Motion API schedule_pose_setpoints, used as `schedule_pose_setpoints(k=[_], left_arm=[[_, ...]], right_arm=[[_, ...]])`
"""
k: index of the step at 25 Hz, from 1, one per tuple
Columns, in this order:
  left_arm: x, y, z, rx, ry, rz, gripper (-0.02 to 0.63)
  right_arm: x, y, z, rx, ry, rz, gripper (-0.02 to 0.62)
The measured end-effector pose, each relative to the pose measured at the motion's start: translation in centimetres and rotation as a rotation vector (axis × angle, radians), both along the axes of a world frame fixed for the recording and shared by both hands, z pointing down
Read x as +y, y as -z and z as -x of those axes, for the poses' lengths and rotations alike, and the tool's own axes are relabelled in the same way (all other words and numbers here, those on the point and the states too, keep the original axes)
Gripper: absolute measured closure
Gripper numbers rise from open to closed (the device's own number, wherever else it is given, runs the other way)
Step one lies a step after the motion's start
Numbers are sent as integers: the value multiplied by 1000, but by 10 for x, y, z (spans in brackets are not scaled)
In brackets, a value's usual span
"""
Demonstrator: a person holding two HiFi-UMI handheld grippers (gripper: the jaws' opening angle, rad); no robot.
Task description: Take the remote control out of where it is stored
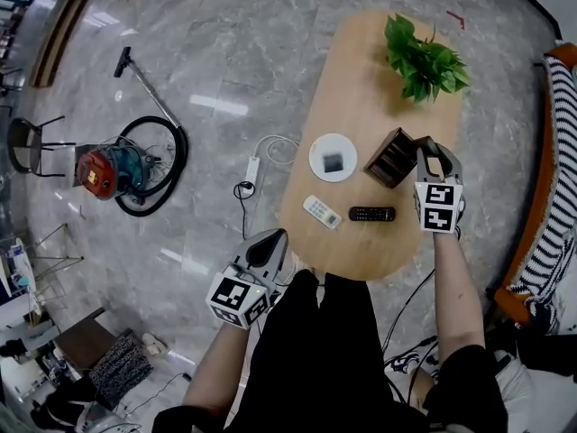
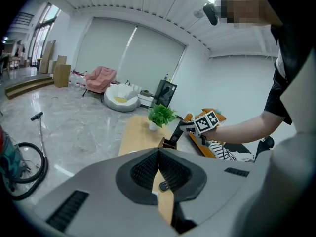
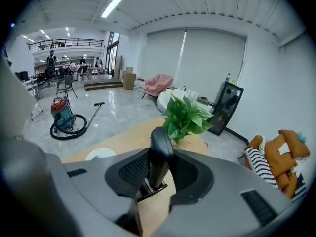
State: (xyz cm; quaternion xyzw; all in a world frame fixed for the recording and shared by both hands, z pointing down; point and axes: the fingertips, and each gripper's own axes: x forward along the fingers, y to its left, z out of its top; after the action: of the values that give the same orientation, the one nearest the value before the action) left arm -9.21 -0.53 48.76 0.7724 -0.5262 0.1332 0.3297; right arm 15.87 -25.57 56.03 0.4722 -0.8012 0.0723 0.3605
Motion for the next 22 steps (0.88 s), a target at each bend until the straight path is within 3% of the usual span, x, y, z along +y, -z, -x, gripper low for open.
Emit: schedule_pose_setpoints(k=[8, 14, 22], left_arm=[[22, 4, 11, -2, -62, -19, 600], [34, 8, 14, 9, -115, -23, 600], [43, 5, 5, 29, -207, -33, 600]], right_arm=[[42, 29, 4, -15, -39, -75, 470], [93, 26, 5, -5, -60, -38, 476], [161, -8, 1, 117, 0, 24, 477]])
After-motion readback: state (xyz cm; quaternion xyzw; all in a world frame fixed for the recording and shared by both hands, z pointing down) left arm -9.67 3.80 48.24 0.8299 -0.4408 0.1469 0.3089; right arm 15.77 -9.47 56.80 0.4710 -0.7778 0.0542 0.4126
